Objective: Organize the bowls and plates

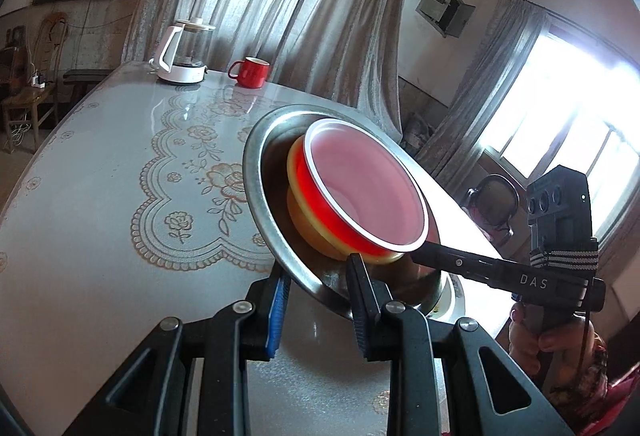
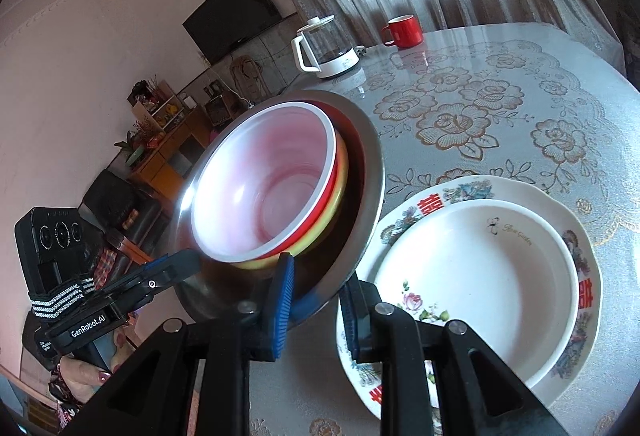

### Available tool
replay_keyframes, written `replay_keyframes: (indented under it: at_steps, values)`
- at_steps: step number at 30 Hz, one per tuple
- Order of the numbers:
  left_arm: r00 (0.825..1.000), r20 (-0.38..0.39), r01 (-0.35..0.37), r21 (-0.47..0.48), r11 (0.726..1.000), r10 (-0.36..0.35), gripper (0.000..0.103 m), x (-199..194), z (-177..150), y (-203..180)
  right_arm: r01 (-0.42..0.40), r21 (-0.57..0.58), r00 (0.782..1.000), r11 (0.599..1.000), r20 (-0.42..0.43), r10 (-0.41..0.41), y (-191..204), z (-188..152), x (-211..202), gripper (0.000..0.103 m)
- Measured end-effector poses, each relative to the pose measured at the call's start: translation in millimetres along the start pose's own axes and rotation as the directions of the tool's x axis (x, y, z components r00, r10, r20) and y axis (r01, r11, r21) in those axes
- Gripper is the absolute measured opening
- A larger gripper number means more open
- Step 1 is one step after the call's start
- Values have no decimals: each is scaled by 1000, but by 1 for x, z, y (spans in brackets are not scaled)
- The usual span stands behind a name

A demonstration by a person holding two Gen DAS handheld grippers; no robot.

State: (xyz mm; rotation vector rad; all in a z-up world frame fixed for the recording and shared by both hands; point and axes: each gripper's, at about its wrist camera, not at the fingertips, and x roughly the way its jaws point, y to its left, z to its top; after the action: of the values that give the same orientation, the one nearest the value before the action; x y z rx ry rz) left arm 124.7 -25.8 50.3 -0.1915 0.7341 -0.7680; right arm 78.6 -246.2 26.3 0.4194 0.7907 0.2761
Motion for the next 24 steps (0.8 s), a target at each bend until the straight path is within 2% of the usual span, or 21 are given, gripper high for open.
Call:
replay_keyframes:
  at_steps: [13,24]
  values:
    - [994,-52,96,55,994,-93,28,35,5,-53,65,85,996,994,61,-70,-43,-6,-54,21]
    - [984,-135,127,53,991,-119,29,67,-13,-74,100,171,993,980,51,-110,-80,-27,-80,21]
